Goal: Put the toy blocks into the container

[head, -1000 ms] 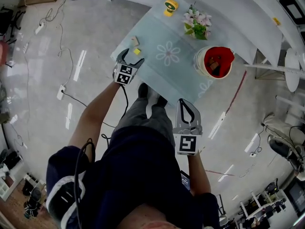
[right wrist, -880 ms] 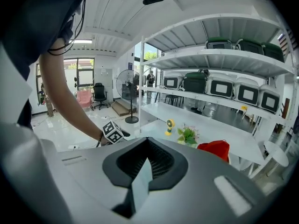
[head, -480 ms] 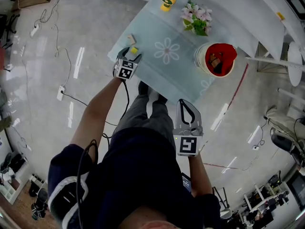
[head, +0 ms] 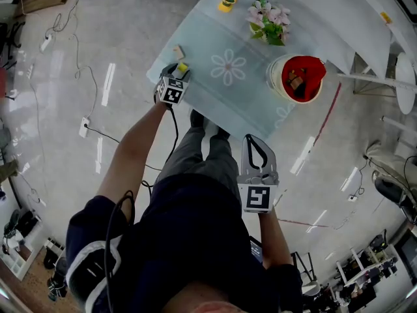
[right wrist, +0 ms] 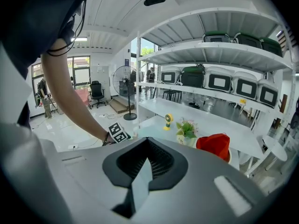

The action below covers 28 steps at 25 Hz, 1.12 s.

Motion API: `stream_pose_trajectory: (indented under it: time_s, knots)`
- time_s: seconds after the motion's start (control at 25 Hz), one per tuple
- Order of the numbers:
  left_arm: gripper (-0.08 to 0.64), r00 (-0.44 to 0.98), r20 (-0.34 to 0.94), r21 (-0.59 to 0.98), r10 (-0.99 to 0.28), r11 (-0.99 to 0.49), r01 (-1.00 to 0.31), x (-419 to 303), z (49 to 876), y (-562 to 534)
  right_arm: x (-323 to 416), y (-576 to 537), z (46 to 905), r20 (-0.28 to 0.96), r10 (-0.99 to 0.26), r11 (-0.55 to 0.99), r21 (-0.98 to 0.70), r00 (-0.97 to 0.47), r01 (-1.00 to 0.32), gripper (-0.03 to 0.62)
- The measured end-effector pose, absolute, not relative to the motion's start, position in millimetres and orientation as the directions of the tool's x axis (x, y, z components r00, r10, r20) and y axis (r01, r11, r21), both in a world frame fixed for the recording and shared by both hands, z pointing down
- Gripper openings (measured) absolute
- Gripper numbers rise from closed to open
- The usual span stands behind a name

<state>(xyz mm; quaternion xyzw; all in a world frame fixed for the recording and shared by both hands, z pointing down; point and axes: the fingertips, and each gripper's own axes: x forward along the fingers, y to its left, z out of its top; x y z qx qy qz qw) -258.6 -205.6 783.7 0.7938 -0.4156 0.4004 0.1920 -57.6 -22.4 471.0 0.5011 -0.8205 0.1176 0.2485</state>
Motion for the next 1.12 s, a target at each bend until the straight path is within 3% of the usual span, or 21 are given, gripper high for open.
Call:
stream_pose_trajectory:
  time_s: [0.24, 0.4, 1.12]
  knots:
    - [0.201, 0.327, 0.812, -0.020, -0.483, -0.584, -0.811, -257.2, 789.7, -204.8, -54.8, -19.8, 472.3, 0.534, -0.761, 0.464, 0.051, -0.368, -0.884, 0.000]
    - [0.144, 0.308, 0.813, -0.039, -0.494, -0.573, -0.818, -258.7, 790.2, -208.1, -54.5, -19.5, 473.8, 0.534, -0.761, 0.461, 0.044, -0.369, -0.886, 0.000]
    - [0.137, 0.346, 0.760, -0.051, -0.550, -0.581, -0.812, -242.7, 753.3, -210.4, -48.0, -12.5, 475.5, 0.537, -0.765, 0.450, 0.049, -0.356, -0.892, 0.000]
